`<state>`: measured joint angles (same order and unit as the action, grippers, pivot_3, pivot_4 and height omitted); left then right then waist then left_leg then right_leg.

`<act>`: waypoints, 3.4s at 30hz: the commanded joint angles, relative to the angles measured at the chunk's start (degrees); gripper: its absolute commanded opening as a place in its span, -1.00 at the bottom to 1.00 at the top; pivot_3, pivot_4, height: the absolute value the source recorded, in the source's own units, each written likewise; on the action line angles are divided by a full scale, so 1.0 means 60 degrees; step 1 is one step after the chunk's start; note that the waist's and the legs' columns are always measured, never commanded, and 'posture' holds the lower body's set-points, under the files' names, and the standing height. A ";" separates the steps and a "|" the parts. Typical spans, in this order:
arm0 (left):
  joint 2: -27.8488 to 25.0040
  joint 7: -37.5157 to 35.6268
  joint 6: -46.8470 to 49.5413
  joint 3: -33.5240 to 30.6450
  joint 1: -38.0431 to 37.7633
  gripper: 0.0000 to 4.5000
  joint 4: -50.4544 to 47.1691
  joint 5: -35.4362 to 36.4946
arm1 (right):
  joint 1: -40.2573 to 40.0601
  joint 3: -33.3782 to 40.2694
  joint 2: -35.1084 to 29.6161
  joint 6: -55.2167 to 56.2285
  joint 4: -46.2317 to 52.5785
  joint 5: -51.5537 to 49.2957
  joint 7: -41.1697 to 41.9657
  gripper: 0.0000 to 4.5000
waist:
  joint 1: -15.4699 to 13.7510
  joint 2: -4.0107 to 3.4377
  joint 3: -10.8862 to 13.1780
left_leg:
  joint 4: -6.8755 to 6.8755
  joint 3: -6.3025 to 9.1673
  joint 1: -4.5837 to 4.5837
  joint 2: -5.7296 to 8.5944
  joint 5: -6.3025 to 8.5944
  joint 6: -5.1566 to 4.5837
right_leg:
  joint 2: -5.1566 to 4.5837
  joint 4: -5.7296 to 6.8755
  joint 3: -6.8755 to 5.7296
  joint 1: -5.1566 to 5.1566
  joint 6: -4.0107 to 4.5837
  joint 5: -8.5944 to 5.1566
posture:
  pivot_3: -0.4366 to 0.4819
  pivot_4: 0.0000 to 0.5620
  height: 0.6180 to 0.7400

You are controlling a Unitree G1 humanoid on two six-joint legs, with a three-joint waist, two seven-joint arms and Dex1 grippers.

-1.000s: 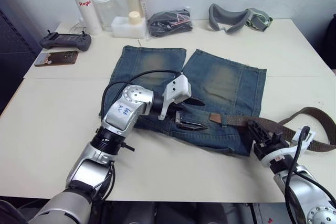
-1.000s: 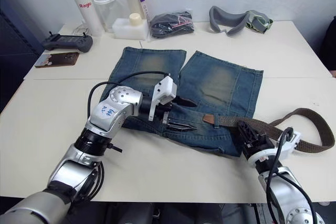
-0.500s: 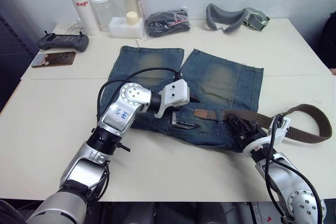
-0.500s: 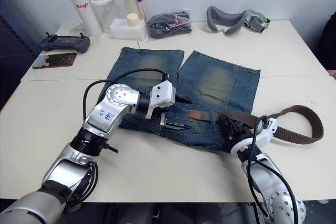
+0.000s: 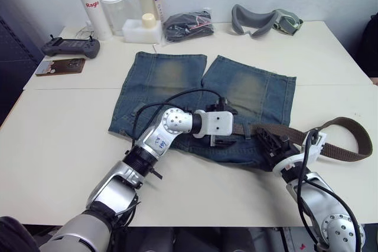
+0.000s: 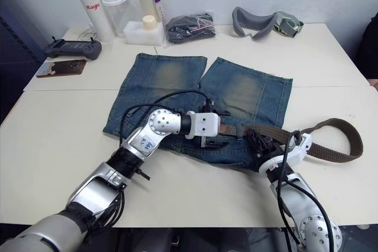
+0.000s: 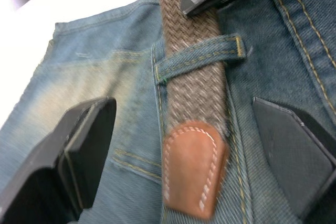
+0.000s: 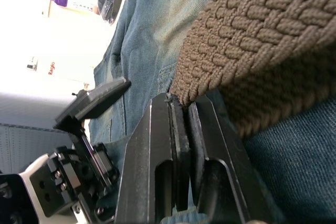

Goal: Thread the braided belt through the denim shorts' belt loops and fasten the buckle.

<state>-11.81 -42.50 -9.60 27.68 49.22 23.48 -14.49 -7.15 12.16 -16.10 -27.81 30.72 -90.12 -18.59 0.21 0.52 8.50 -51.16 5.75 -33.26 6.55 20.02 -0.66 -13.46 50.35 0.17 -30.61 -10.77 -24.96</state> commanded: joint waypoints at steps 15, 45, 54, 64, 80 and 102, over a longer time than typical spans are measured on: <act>0.0108 0.0368 0.0741 -0.1190 0.0181 1.00 -0.0479 0.0654 | -0.0038 -0.0184 0.0125 -0.0098 0.0100 0.0038 0.0086 -0.97 | 0.0005 0.0000 0.0000 | 0.0003 0.0004 0.0007 0.0010 0.0002 -0.0003 | 0.0013 0.0013 -0.0007 -0.0008 -0.0003 0.0000 | -0.05 -0.47 -0.70; -0.0858 0.1651 -0.4135 -0.0134 0.0557 1.00 0.1036 -0.1863 | 0.0307 -0.0138 0.0182 -0.0147 -0.0165 0.0088 -0.0038 -0.97 | 0.0003 0.0001 -0.0001 | 0.0001 0.0002 0.0007 0.0011 0.0003 -0.0006 | 0.0006 0.0020 -0.0003 -0.0014 -0.0004 0.0000 | -0.05 -0.47 -0.70; -0.0781 0.3403 -0.4436 -0.0271 0.0796 1.00 0.1504 -0.2749 | 0.0298 -0.0155 0.0274 -0.0110 -0.0118 0.0144 -0.0050 -0.97 | 0.0011 0.0002 -0.0001 | 0.0002 0.0003 0.0010 0.0018 0.0004 -0.0007 | 0.0016 0.0028 -0.0005 -0.0018 -0.0008 0.0002 | -0.05 -0.47 -0.70; -0.0919 0.3690 -0.4945 -0.0236 0.0561 -0.39 0.1184 -0.2609 | 0.0343 -0.0170 0.0313 -0.0108 -0.0134 0.0182 -0.0076 -1.00 | 0.0011 0.0004 -0.0002 | 0.0002 0.0005 0.0010 0.0033 0.0003 -0.0005 | 0.0018 0.0044 -0.0003 -0.0037 -0.0010 0.0003 | -0.05 -0.47 -0.70; -0.1003 0.3477 -0.4917 -0.0329 0.0511 -1.00 0.1718 -0.2402 | -0.0405 0.0781 -0.1925 -0.0877 0.1672 0.0202 0.1962 0.99 | -0.0016 0.0004 -0.0001 | 0.0002 0.0005 0.0001 0.0083 0.0005 -0.0012 | -0.0012 0.0070 0.0019 -0.0063 -0.0015 0.0000 | -0.05 -0.47 -0.70; -0.0779 0.2272 -0.4598 -0.0495 0.0697 -1.00 0.2181 -0.1530 | 0.0724 -0.3499 -0.7087 -0.0353 0.1031 1.1944 0.6609 -0.49 | -0.0027 0.0031 0.0006 | 0.0008 0.0026 0.0009 0.0105 -0.0012 0.0005 | -0.0040 -0.0039 -0.0023 0.0008 -0.0096 0.0026 | -0.05 -0.47 -0.70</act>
<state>-15.66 -28.42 -37.55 25.76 52.64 36.85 -24.41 -1.60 -10.72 -57.47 -30.50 39.02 -22.24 20.44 0.05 0.70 8.54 -51.12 5.91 -33.20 7.19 19.94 -0.64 -13.70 50.12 0.03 -30.55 -11.34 -24.80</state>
